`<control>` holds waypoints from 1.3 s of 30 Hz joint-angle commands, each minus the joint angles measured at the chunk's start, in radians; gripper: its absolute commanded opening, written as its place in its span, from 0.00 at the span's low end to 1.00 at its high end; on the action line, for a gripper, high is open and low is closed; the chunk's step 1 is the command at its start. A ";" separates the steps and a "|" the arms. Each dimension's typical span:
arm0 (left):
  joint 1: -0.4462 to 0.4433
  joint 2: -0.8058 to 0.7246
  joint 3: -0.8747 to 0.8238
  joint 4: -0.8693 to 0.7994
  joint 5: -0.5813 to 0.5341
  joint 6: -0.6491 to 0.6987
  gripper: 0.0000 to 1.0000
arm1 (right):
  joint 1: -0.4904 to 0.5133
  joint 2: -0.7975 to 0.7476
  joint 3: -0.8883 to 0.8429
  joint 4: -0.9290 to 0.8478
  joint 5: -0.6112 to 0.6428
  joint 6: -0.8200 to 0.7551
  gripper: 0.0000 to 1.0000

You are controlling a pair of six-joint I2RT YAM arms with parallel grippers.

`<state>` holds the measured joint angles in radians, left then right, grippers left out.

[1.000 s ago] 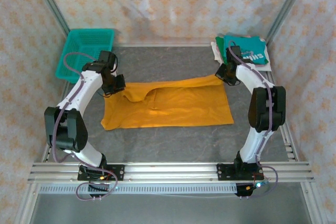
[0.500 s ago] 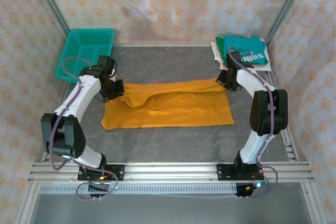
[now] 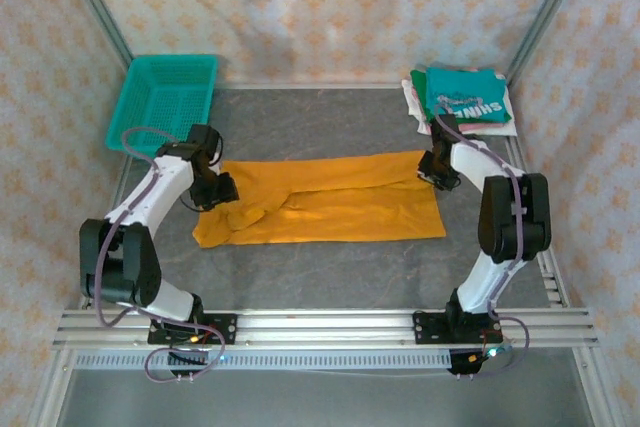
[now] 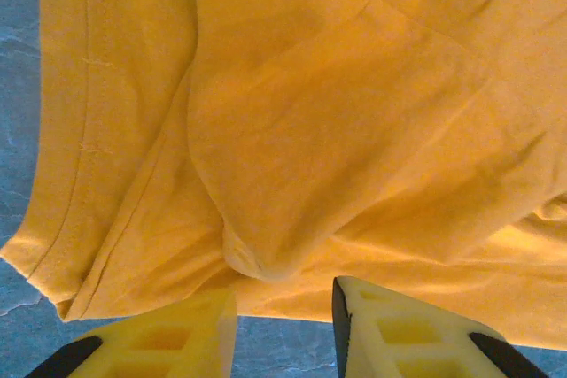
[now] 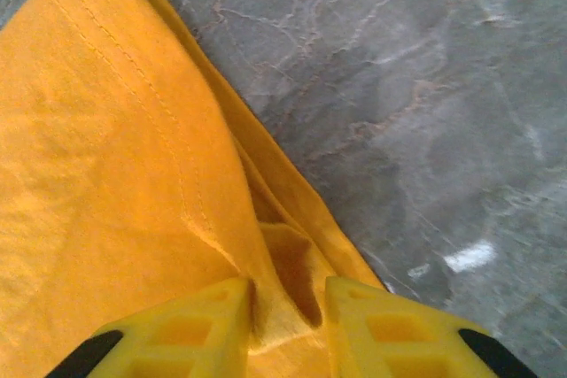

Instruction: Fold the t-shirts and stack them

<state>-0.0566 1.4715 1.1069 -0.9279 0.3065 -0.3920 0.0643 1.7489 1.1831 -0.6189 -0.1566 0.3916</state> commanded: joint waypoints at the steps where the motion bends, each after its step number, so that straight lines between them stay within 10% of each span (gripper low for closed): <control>1: 0.009 -0.067 -0.002 -0.006 -0.007 -0.005 0.35 | -0.008 -0.076 0.016 -0.033 0.050 -0.005 0.30; 19: -0.097 0.061 -0.116 0.202 0.024 0.026 0.46 | 0.023 -0.001 -0.077 0.134 -0.095 0.017 0.35; 33: -0.063 -0.065 -0.182 0.242 0.069 -0.037 0.00 | 0.154 -0.160 -0.037 0.123 -0.199 -0.080 0.36; 39: -0.033 -0.124 -0.148 0.158 0.061 -0.037 0.00 | 0.349 -0.192 -0.106 0.297 -0.333 -0.136 0.37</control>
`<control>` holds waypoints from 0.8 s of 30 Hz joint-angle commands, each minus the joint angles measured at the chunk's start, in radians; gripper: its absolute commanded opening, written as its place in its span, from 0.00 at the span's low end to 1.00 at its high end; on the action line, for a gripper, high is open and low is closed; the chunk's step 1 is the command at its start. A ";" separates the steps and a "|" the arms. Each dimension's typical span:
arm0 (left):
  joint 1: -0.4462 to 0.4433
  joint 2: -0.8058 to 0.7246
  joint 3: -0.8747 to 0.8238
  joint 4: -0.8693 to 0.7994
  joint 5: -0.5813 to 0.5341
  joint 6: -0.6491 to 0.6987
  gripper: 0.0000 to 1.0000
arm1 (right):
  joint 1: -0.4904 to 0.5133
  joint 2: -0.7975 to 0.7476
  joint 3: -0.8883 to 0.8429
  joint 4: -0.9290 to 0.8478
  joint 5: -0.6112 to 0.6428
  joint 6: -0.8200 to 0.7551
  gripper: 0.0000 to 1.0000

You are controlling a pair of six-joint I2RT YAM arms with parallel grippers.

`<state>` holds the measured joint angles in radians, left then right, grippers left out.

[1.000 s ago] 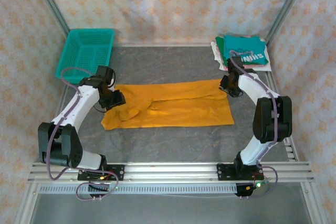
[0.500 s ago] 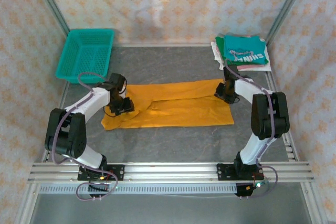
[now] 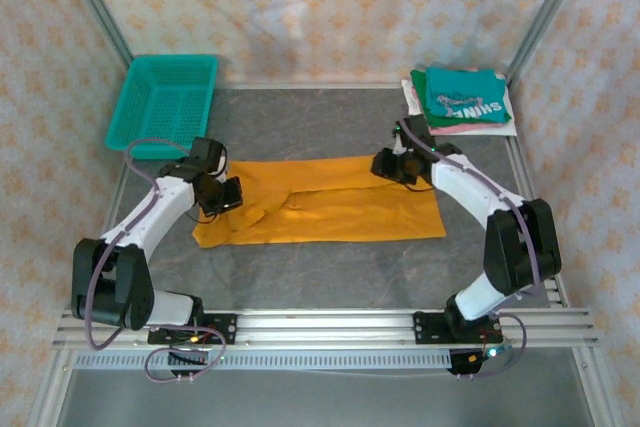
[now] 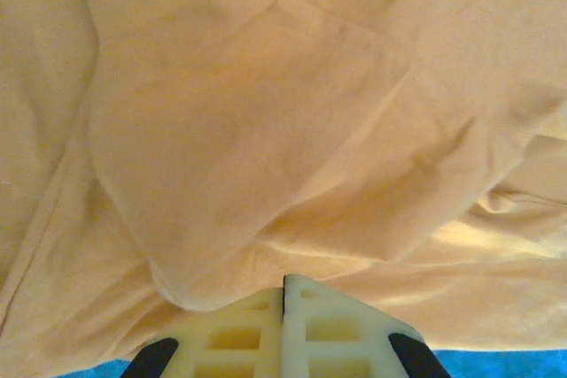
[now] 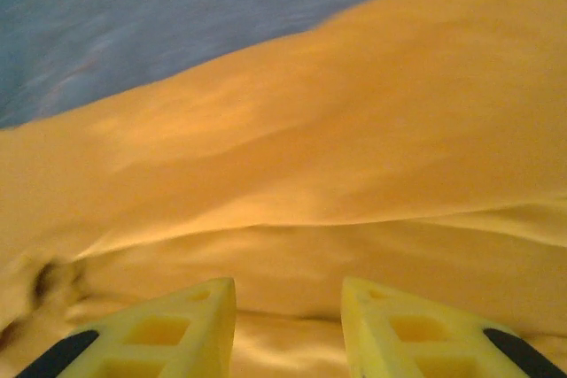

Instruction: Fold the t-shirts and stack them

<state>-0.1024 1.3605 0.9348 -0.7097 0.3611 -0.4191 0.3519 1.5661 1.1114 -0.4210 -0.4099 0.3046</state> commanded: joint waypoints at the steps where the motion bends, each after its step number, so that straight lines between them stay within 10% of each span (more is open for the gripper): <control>1: 0.018 -0.014 0.022 -0.064 0.011 -0.009 0.00 | 0.086 0.003 -0.047 0.138 -0.108 -0.045 0.37; 14: 0.038 0.000 -0.133 -0.011 0.005 -0.035 0.42 | 0.391 0.292 0.092 0.263 -0.185 -0.024 0.36; 24: 0.037 0.116 -0.110 0.121 0.049 -0.010 0.29 | 0.401 0.285 0.099 0.256 -0.148 -0.019 0.37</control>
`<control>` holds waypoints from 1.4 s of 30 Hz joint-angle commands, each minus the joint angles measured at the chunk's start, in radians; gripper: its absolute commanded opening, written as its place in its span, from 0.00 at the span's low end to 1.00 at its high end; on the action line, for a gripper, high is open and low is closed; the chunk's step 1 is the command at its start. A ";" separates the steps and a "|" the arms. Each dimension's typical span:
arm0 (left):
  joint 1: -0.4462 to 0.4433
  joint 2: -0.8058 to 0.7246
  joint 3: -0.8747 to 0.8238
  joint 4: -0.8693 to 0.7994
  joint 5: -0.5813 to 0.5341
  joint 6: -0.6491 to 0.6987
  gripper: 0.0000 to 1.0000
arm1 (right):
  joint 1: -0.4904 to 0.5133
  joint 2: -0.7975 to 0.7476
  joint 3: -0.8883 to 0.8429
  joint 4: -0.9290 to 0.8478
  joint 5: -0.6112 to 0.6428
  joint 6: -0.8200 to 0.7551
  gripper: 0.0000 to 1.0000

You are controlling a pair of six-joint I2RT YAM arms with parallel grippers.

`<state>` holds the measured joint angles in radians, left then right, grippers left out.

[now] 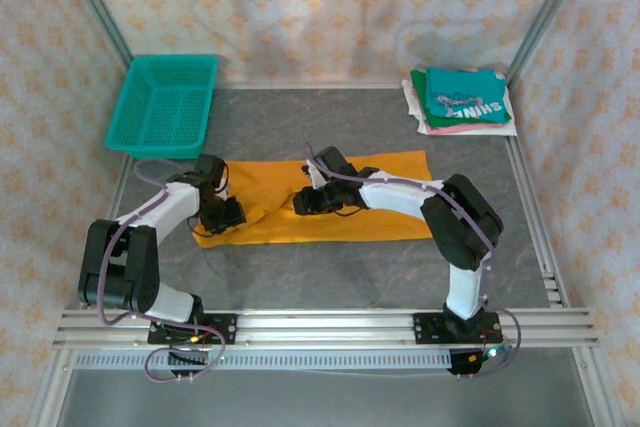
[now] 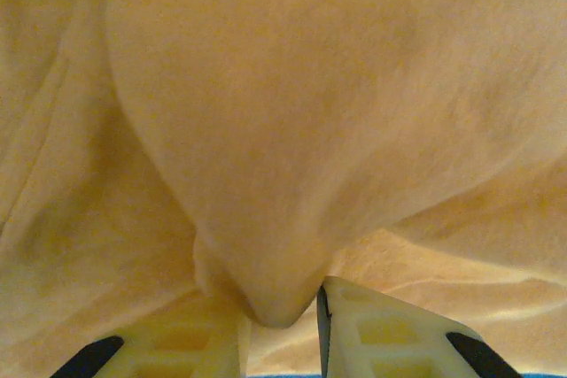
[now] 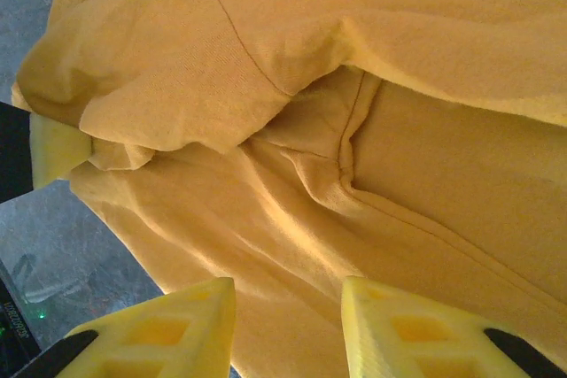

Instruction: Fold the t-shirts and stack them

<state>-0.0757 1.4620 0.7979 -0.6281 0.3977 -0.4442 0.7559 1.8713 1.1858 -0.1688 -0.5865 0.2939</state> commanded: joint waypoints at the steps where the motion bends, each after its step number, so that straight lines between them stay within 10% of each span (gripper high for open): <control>1: 0.010 0.018 0.033 0.032 0.004 0.019 0.31 | -0.003 -0.021 0.022 0.006 0.031 -0.008 0.37; 10: 0.011 -0.001 0.034 0.031 -0.073 0.022 0.34 | -0.003 -0.004 0.033 0.012 0.032 0.003 0.37; 20: 0.013 -0.018 0.097 0.044 -0.024 0.007 0.00 | -0.004 -0.001 0.035 0.010 0.035 0.005 0.37; 42: 0.014 -0.201 0.255 -0.042 0.118 -0.085 0.00 | 0.076 0.119 0.094 0.266 -0.098 0.151 0.40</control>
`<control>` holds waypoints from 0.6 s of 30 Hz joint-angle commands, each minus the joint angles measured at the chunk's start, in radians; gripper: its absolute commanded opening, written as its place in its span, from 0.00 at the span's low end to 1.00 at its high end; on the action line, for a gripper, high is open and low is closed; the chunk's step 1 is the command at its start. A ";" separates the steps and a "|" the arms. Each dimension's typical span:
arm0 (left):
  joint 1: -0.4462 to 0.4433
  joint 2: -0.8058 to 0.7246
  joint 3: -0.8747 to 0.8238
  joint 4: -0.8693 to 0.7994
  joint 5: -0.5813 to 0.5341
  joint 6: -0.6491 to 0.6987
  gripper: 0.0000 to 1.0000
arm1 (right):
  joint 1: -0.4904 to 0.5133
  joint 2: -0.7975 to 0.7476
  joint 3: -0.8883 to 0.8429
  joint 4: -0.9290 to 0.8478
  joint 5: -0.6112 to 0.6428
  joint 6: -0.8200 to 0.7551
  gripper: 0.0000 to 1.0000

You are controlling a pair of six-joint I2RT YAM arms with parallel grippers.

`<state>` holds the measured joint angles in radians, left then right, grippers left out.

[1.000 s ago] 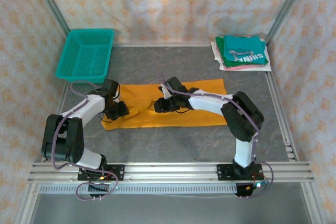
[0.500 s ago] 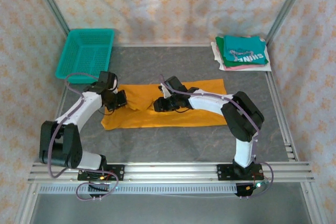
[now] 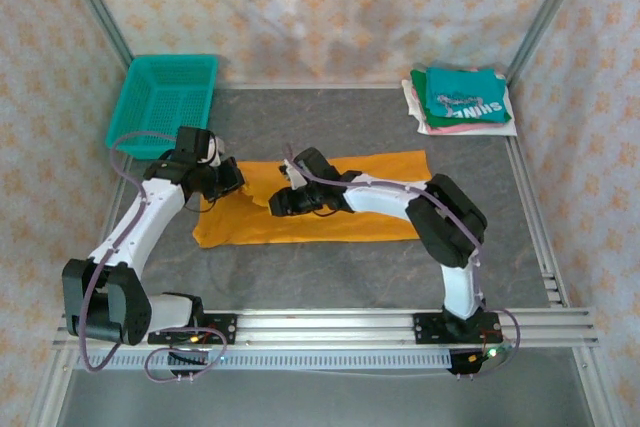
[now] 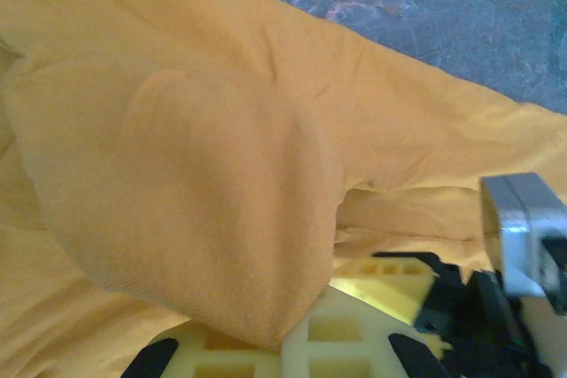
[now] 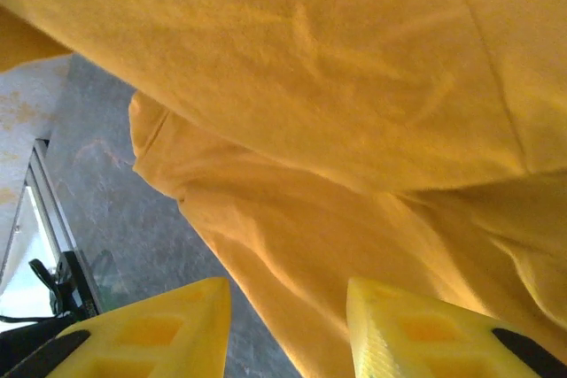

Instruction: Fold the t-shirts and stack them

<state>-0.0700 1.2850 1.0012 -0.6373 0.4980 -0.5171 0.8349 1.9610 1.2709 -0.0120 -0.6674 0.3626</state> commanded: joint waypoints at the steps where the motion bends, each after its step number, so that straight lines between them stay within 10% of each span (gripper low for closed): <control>1: 0.007 -0.024 0.060 -0.036 0.017 -0.012 0.00 | -0.002 0.039 0.010 0.125 -0.014 0.105 0.41; 18: 0.007 -0.004 0.080 -0.027 0.027 -0.012 0.00 | -0.001 0.143 -0.024 0.480 0.091 0.344 0.38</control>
<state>-0.0700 1.2850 1.0634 -0.6456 0.5137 -0.5243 0.8349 2.0857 1.2633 0.3523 -0.6285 0.6559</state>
